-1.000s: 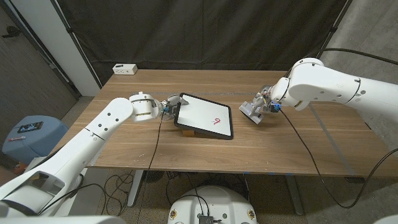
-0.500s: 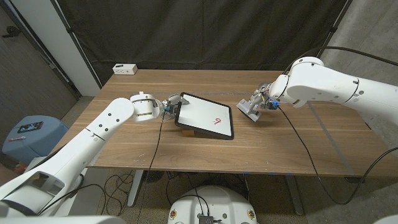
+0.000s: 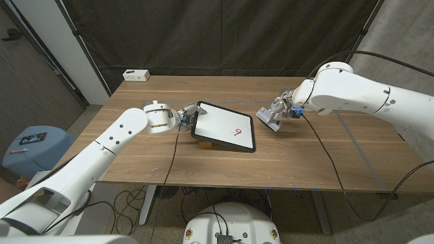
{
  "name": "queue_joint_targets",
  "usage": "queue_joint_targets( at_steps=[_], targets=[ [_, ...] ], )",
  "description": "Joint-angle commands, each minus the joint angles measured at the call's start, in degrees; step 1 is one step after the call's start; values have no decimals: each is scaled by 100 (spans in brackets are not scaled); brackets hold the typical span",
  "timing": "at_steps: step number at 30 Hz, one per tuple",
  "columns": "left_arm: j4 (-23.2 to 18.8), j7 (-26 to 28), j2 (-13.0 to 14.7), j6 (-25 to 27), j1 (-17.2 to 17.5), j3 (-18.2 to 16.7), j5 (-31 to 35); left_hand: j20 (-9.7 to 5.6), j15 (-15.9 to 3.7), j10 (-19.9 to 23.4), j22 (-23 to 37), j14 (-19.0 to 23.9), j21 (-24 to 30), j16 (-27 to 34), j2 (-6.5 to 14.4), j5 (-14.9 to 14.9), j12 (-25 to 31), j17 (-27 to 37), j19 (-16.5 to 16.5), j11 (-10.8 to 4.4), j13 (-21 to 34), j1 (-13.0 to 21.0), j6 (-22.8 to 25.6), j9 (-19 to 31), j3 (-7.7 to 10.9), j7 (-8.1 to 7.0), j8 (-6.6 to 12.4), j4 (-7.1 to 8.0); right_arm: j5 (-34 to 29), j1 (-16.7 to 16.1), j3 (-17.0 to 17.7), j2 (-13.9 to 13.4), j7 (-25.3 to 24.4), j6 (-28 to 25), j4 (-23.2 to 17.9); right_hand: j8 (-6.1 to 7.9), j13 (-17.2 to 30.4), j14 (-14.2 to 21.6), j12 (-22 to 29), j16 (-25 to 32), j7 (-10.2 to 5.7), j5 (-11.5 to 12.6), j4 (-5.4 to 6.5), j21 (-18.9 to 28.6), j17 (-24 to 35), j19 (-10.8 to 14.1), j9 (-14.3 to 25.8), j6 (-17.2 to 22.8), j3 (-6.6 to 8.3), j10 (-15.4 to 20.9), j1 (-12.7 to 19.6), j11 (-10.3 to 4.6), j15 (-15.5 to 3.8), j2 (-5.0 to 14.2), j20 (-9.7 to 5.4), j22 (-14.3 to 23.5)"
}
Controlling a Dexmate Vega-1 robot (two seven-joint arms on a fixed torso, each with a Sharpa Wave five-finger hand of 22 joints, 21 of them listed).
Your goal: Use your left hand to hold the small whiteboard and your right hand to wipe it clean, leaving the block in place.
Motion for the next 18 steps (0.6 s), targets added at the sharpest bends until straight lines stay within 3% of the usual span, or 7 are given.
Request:
queue_joint_targets(
  at_steps=[1, 14, 18],
  targets=[
    [5, 48, -69, -31, -15, 101, 95, -6, -21, -22, 21, -11, 5, -5, 0, 40, -7, 7, -4, -18, 11, 33, 18, 13, -29, -19, -15, -2, -238, 111, -62, 103, 361, 1, 22, -9, 78, 44, 35, 30, 334, 56, 33, 6, 8, 76, 19, 424, 23, 86, 161, 10, -680, 337, -107, 26],
    [65, 20, -105, 46, -108, 128, 144, -11, -23, -26, 21, -24, 3, -3, 0, 41, -5, 7, -2, -24, 9, 38, 13, 12, -38, -20, -15, 0, -584, 55, -17, 251, 686, 1, 34, -35, 83, 57, 42, 64, 348, 89, 34, 14, -8, 88, -3, 446, 17, 93, 145, 50, -684, 366, -96, 56],
    [70, 30, -108, 73, -126, 131, 154, -13, -24, -30, 21, -27, 2, -3, -2, 42, -5, 6, -3, -11, 9, 43, 14, 12, -38, -22, -14, -4, -441, 106, -39, 344, 562, 1, 98, -40, 87, 58, 49, 77, 348, 100, 32, 8, -3, 95, -9, 456, 18, 104, 145, 26, -680, 373, -101, 56]
  ],
)
